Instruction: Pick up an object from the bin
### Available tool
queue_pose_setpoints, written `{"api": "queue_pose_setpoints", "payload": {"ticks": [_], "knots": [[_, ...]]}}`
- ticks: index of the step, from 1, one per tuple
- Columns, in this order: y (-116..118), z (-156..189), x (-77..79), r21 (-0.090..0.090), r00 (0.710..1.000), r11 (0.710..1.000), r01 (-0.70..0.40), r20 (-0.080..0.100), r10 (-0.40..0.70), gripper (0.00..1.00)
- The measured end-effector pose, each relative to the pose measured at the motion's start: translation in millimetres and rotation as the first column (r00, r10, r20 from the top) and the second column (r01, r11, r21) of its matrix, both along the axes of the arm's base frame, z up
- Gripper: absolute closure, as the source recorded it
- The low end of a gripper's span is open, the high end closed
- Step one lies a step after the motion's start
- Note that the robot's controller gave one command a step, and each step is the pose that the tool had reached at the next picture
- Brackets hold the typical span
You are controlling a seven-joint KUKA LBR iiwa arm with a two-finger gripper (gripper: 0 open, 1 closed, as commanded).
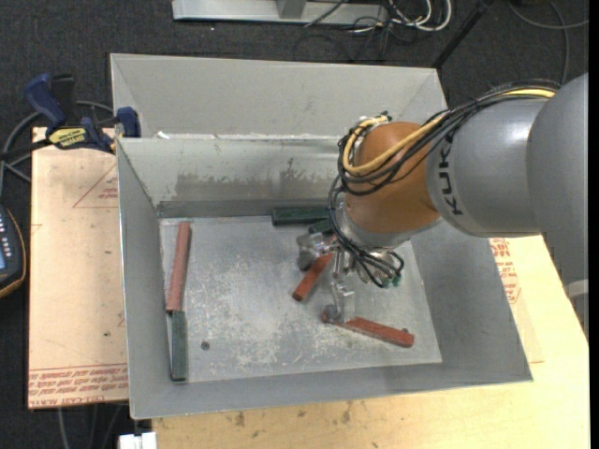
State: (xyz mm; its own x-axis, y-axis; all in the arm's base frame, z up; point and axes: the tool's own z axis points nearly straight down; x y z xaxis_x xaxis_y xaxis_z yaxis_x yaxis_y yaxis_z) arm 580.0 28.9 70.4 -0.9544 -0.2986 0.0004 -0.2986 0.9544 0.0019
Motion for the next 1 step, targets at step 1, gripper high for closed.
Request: {"api": "queue_pose_setpoints", "payload": {"ticks": [1], "knots": [[0.9,2.9,3.1,0.000,1.000,1.000,-0.001,0.004,0.001,1.00]]}}
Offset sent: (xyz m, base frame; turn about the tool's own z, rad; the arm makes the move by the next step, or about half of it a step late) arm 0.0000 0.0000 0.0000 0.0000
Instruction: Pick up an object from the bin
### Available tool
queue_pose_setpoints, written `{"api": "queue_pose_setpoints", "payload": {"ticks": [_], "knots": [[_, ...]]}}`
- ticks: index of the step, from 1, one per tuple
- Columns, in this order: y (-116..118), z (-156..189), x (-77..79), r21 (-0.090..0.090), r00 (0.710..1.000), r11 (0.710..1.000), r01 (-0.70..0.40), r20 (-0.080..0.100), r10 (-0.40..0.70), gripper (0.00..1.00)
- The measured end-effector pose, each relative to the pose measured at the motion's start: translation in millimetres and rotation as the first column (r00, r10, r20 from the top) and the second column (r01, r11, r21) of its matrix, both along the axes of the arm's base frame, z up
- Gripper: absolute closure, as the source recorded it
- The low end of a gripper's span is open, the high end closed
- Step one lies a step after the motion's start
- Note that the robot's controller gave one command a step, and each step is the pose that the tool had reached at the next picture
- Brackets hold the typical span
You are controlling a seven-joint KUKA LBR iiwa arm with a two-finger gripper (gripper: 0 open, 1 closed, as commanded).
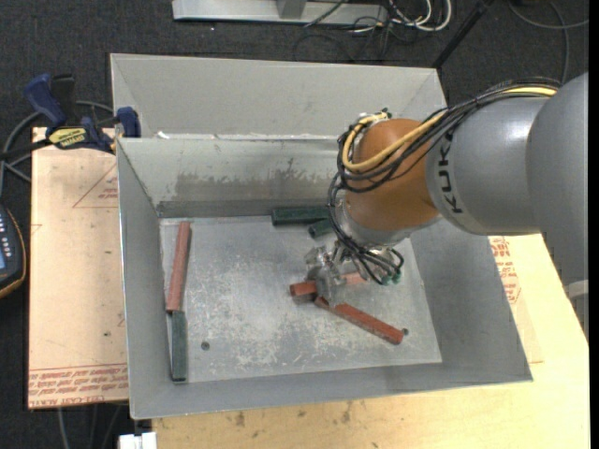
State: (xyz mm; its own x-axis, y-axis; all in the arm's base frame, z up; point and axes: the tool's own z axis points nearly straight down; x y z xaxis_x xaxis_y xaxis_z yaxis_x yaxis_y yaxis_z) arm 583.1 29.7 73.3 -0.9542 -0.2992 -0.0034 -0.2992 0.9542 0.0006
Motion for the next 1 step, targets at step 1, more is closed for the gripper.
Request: {"api": "queue_pose_setpoints", "payload": {"ticks": [1], "knots": [[52.7,-0.6,8.8,0.001,0.995,0.995,0.103,0.005,-0.103,1.00]]}}
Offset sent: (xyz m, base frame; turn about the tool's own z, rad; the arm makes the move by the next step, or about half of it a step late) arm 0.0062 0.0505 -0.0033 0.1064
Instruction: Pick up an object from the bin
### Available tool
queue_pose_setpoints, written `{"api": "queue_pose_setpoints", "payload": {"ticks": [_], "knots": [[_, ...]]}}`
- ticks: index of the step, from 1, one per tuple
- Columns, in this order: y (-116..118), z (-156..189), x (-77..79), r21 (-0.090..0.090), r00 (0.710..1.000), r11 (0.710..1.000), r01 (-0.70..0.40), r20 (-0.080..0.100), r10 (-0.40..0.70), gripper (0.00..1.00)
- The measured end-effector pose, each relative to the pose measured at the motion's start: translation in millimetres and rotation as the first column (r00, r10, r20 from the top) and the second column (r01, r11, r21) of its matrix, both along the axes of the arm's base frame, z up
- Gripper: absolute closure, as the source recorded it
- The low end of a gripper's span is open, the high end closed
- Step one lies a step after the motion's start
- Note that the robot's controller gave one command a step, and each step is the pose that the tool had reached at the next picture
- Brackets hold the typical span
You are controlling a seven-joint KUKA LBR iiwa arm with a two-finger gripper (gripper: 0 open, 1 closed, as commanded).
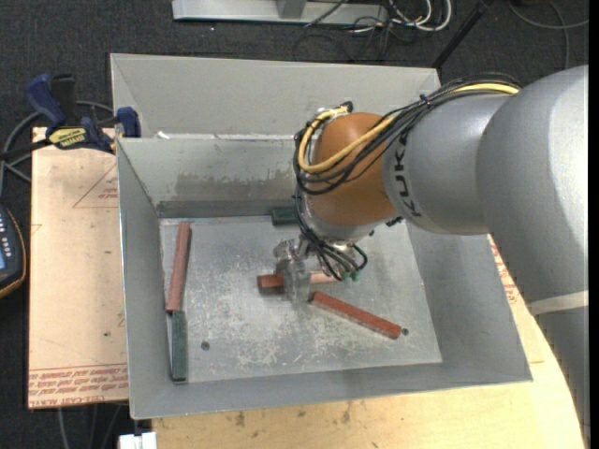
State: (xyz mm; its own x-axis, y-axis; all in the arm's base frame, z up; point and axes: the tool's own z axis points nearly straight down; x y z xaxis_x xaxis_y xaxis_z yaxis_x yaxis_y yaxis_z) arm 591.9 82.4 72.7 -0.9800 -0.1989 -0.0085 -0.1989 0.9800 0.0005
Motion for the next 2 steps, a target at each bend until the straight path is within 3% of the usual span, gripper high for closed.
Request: {"api": "queue_pose_setpoints", "payload": {"ticks": [1,2], "knots": [[-14,75,28.7,-0.005,0.896,0.896,-0.445,0.001,0.445,1.00],[-9,164,23.7,-0.006,0.884,0.884,-0.468,0.004,0.468,1.00]]}}
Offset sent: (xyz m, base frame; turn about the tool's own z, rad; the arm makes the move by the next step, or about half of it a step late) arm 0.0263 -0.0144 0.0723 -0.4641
